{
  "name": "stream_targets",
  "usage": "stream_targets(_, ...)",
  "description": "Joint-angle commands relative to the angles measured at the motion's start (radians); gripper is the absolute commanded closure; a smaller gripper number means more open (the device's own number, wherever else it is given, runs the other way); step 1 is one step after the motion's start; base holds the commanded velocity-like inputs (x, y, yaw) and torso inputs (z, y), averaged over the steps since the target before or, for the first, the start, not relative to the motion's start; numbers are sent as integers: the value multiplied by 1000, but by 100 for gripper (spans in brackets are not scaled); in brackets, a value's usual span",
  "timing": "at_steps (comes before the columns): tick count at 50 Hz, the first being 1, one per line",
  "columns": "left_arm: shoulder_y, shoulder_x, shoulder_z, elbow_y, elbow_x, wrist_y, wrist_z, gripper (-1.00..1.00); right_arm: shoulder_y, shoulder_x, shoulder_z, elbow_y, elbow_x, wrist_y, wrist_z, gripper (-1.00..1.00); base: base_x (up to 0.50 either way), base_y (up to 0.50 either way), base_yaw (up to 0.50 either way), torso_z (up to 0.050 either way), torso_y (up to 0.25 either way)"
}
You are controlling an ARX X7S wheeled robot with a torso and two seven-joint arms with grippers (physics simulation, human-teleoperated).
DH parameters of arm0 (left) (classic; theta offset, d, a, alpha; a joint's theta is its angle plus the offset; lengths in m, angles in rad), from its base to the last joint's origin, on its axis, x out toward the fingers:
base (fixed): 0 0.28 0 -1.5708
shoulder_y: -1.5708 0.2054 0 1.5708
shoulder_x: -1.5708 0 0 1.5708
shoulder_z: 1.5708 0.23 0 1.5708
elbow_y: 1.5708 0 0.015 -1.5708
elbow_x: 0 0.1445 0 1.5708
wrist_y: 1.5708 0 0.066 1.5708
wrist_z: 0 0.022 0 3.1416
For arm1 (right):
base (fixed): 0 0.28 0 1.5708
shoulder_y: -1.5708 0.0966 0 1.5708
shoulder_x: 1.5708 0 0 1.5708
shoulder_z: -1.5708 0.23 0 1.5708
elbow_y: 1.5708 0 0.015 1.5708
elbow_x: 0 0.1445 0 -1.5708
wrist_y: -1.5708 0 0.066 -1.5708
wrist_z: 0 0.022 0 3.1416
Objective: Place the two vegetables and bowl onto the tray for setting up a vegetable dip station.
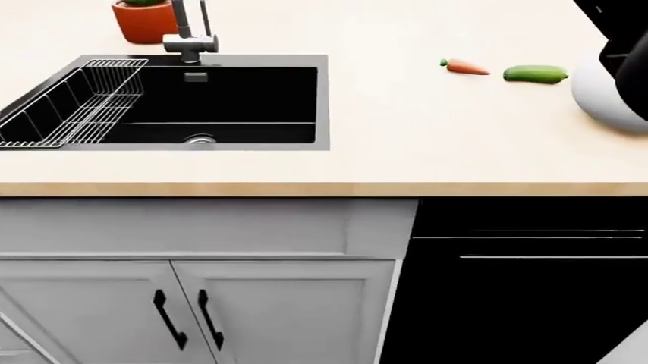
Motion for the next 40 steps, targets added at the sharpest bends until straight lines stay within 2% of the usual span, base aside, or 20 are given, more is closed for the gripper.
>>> stream_targets(1,-15,-11,5,9,-22,1,1,-100,20,20,-11,-20,82,7,-3,-100,27,-500,0,0,0)
stream_targets(40,4,-8,-6,14,-25,24,1,-100,32,20,-27,-22,64,-3,-49,-100,102,-498,0,0,0)
